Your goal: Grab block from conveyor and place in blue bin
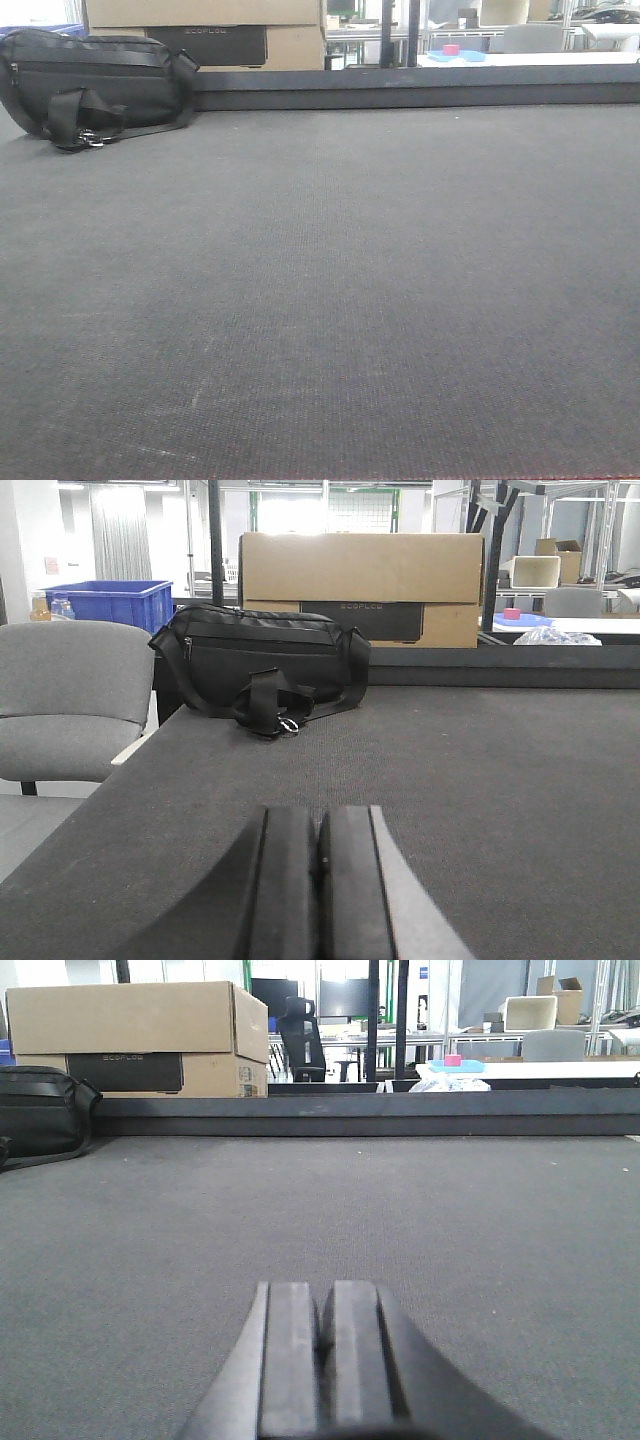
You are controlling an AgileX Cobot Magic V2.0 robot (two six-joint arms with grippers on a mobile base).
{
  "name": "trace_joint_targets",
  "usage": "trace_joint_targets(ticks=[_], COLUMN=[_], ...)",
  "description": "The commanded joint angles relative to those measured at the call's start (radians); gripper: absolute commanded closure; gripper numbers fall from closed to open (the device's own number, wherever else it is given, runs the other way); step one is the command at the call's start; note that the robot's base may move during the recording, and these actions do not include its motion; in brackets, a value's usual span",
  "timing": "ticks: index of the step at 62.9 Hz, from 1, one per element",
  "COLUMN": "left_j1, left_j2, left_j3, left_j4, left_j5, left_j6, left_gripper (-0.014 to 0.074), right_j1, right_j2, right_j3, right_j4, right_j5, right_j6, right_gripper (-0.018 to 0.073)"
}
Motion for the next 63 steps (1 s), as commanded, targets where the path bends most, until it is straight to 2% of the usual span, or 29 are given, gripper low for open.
trace_joint_targets(ticks=[1, 63], left_j1=[0.001, 0.001], left_j2=[-0.005, -0.005], left_j3=[-0.003, -0.003], left_j4=[0.000, 0.002], left_j5=[-0.016, -0.021], left_j6=[0.001, 0.001], left_gripper=[0.0708, 0.0708], right_j1=[-0.005, -0.005], right_j2=[-0.003, -0.003], right_j3=[0.000, 0.000], right_j4=[-0.003, -0.003], right_j5=[-0.023, -0.023], right_j6=[-0.002, -0.002], right_gripper=[0.0727, 0.0727])
